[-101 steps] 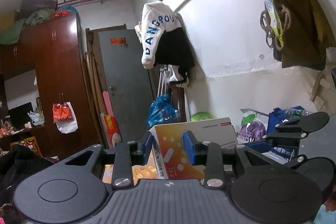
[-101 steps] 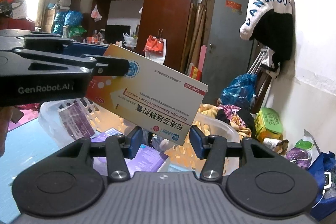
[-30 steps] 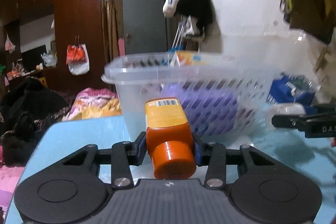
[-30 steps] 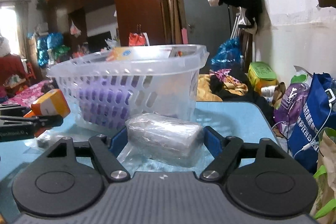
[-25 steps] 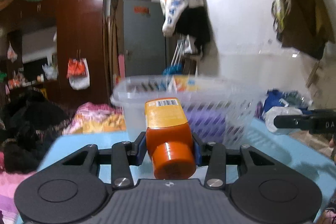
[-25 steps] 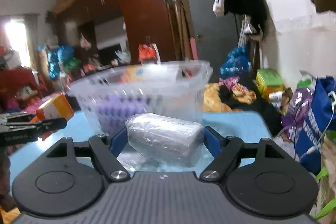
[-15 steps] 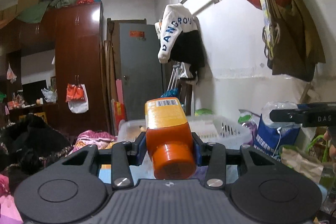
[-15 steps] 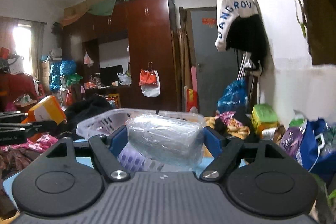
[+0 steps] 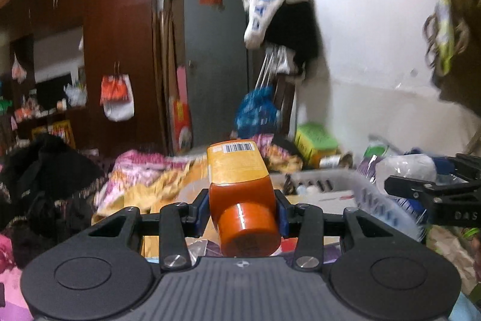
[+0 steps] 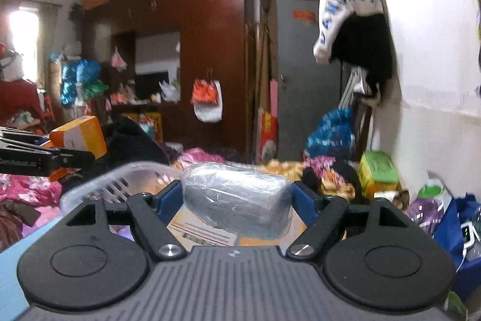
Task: Organize objects
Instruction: 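Carry the bottle with the left tool over the basket and release it, then withdraw the left tool from the basket toward the table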
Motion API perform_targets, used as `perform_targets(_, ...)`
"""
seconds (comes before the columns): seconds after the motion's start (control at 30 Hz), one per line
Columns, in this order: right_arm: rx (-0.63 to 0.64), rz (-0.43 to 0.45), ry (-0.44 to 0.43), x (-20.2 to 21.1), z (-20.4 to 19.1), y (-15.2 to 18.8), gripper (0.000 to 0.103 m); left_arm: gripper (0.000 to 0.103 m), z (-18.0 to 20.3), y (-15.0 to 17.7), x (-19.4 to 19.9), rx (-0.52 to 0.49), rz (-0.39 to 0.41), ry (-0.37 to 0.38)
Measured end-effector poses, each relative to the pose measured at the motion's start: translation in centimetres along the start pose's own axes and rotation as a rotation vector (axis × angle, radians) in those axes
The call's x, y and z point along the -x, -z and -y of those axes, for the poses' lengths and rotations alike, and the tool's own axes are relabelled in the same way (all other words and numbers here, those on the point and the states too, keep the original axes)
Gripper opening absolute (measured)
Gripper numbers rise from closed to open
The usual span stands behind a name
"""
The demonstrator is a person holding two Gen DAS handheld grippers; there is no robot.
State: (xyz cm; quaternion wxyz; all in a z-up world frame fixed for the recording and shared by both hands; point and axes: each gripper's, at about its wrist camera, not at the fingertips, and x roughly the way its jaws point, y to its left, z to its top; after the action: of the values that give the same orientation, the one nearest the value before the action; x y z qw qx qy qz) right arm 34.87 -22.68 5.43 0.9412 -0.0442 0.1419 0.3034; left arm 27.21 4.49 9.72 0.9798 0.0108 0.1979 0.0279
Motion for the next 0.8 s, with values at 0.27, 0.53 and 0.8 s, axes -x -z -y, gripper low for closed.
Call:
perform_targets(0.27,-0.036,-0.107,-0.058,-1.0,0.4,1.4,0.08,0.047,-0.4,1.0,-4.8,0.01,-0.113,-0.011)
perform_targets(0.53,-0.03,-0.129,-0.067,-1.7,0.2,1.2,0.08,0.047,0.0,0.8,-5.7,-0.001,-0.124,-0.039)
perform_targets(0.8,-0.081,-0.032,-0.028,-0.5,1.0,0.8,0.103,0.093,-0.5,1.3,-4.5,0.011,-0.038,-0.032)
